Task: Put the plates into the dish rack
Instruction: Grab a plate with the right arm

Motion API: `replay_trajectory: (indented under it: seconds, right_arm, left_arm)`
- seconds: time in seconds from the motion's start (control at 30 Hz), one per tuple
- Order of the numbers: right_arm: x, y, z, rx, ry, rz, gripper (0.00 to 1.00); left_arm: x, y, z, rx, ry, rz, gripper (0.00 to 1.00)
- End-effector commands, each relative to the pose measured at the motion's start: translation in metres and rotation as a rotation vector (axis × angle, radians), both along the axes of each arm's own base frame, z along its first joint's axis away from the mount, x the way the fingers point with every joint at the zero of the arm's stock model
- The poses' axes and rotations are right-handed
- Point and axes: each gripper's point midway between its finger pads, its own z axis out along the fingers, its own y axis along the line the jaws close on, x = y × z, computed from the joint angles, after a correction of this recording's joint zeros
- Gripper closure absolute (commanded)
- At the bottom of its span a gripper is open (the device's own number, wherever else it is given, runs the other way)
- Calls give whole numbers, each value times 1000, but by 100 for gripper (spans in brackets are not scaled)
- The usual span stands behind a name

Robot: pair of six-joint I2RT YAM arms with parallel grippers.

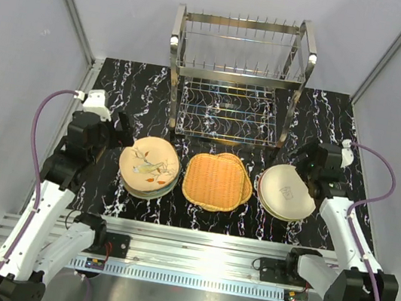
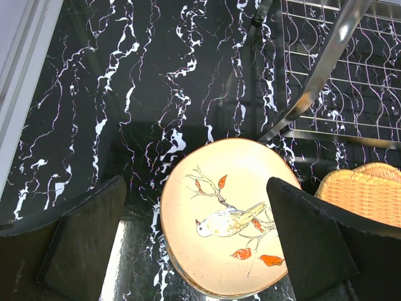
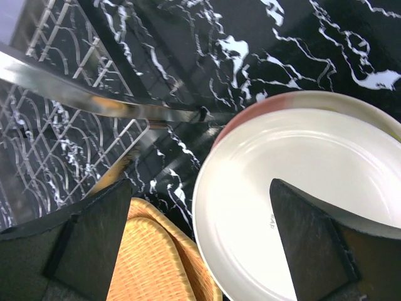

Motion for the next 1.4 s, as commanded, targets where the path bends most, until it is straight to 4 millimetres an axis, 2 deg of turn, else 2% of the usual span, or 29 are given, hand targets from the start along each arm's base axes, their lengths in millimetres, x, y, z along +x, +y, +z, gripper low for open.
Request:
replay_trajectory:
  seconds: [0.0,0.03,0.07,0.3,0.43,0.57,0.67,0.7,0.77,0.8,0.9,0.93,1.0,1.03,1.07,1.17,1.23,1.3,1.37]
  right_arm:
    - [2,-6,4,16,21,-58,0]
    - [4,-1,8,10,16,-13,0]
    - [3,13,8,4,22,101,0]
    - [2,45,5,73,-8,295,0]
    - [-4,59,22,68,-95,404,0]
    - [-18,80,42,83,-185,543,0]
    - [-29,100,44,65,-213,627,0]
    - [-35,117,45,57,-217,683,0]
    - [-36,133,46,17,-221,732,0]
    - [-44,152,46,12,-221,798,0]
    - [-50,180,51,-18,-248,895,0]
    - [-60,198,52,-25,-265,959,0]
    - [-66,213,52,-73,-286,1024,0]
    - [-79,226,51,-87,-292,1092,0]
    - [-82,231,47,-144,-299,1127,0]
    - [-100,244,34,-282,-287,1193,0]
    - [-105,245,24,-374,-276,1203,0]
    - [-121,255,18,-420,-290,1257,0]
    - [-123,257,14,-485,-301,1258,0]
  left_arm:
    - [4,6,19,-9,-56,43,1]
    - [4,7,20,-9,-56,47,1]
    - [5,7,20,-10,-56,49,1]
    - [3,14,21,0,-60,89,1]
    - [3,15,20,-2,-56,95,1]
    - [4,14,15,-8,-39,97,1]
    - [5,16,11,-1,-21,111,1]
    - [4,17,9,2,-14,114,1]
    - [6,19,5,7,3,133,1]
    - [5,21,3,10,11,142,1]
    - [8,22,-3,16,43,154,1]
    - [9,22,-6,17,54,155,1]
    - [10,19,-10,12,68,144,1]
    - [11,18,-11,12,78,138,1]
    - [12,17,-12,10,82,136,1]
    - [13,17,-13,9,91,137,1]
    - [13,18,-14,3,90,140,1]
    - [15,18,-15,-4,94,136,1]
    - [16,17,-15,-7,98,130,1]
